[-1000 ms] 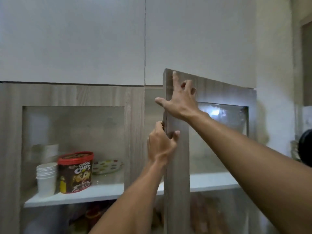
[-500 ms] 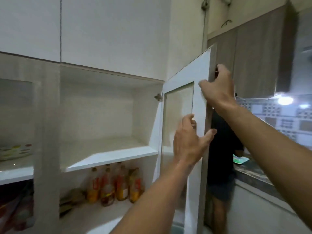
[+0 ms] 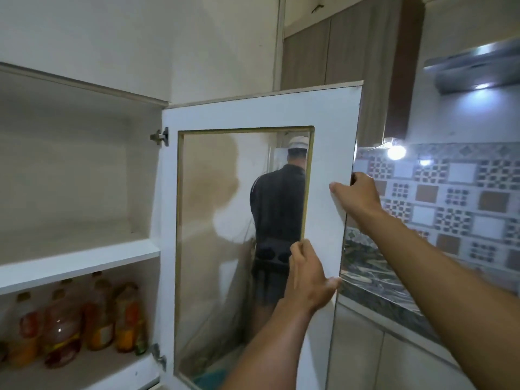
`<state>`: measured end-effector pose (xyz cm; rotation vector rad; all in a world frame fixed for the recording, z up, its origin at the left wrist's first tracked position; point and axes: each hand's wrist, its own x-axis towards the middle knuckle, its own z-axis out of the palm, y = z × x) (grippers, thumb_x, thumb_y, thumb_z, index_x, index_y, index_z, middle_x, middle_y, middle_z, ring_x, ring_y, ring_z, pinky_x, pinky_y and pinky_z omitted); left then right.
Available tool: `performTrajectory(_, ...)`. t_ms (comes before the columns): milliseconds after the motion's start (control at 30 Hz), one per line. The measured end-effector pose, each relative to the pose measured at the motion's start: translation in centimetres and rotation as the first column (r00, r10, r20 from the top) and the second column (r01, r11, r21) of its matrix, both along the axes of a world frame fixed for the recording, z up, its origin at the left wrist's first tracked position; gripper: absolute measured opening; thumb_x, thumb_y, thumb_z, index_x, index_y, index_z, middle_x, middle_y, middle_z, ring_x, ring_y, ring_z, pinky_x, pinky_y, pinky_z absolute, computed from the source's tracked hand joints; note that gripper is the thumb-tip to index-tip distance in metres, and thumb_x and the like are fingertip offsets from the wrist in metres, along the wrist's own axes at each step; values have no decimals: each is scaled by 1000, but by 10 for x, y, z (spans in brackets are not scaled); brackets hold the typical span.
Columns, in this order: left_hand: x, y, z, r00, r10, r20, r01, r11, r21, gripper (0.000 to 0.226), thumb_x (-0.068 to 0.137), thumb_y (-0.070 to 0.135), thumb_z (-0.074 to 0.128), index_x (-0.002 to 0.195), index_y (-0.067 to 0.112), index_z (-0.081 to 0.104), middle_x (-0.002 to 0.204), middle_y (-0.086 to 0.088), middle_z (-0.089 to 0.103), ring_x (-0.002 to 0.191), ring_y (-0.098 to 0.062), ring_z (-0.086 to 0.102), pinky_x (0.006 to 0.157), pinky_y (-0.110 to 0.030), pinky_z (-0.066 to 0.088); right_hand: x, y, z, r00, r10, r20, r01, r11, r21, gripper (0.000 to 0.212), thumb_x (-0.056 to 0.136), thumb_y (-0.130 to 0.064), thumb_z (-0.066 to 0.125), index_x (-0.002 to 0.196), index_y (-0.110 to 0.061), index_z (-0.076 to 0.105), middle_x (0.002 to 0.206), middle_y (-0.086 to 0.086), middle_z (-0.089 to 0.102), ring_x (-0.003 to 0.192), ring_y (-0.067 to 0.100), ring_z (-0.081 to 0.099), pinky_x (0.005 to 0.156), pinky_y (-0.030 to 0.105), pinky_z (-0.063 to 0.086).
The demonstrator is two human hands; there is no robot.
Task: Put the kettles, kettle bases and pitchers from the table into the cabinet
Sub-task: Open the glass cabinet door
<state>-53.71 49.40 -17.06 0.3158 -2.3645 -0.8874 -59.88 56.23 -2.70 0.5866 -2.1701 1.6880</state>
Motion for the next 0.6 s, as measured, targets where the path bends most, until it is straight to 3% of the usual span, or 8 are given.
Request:
performTrajectory(67,-25,3,0,995,-42,88,42,999,3,96,78,38,78,149,12,19,154,-4,12,138,-31,34,110,-40,42,-28,1,-4,1000,-14,18,14,1000,27,35,94,-20,62,126,-8,57,125,12,66,104,30,63,88,40,53)
performTrajectory(167,-46,9,3,995,19,99,-13,998,-66,95,84,34,73,151,8,12,155,-8,6,139,-32,25,109,-39,40,-51,-2,-7,1000,-14,24,14,1000,5,32,96,-15,58,127,-9,55,122,11,66,93,24,59,76,34,47)
performTrajectory(267,-43,14,-5,993,48,105,-33,990,-138,94,90,30,67,154,7,3,159,-10,-7,144,-35,12,109,-39,37,-44,-5,-11,997,-75,-6,75,997,-1,38,95,-11,58,132,-9,49,126,11,61,98,27,59,80,33,47)
performTrajectory(367,-25,2,-7,997,31,71,-19,987,-162,76,92,23,63,151,11,16,157,-8,7,139,-34,29,108,-38,40,-18,-13,-15,902,-318,-292,314,947,-63,48,89,-13,63,133,-15,45,136,13,49,117,29,54,95,39,49)
performTrajectory(400,-14,-6,-4,997,51,61,-41,987,-158,71,93,20,61,151,12,20,156,-7,14,136,-35,36,108,-39,42,-6,-18,-16,850,-341,-402,319,940,-122,46,89,-15,63,132,-17,47,135,12,50,118,27,54,95,37,49)
performTrajectory(467,15,-30,2,988,149,40,-142,980,-136,68,94,19,57,152,11,23,155,-10,22,136,-36,40,110,-46,41,21,-33,-14,814,-217,-539,176,976,-128,36,90,-16,59,125,-16,55,128,10,57,114,24,56,92,33,50)
performTrajectory(600,117,-98,-5,914,405,10,-399,906,-143,58,97,25,55,147,11,32,153,-14,31,137,-32,40,110,-44,39,94,-86,-33,838,166,-520,-45,970,237,40,95,-24,52,135,-16,51,137,11,53,125,31,49,100,44,46)
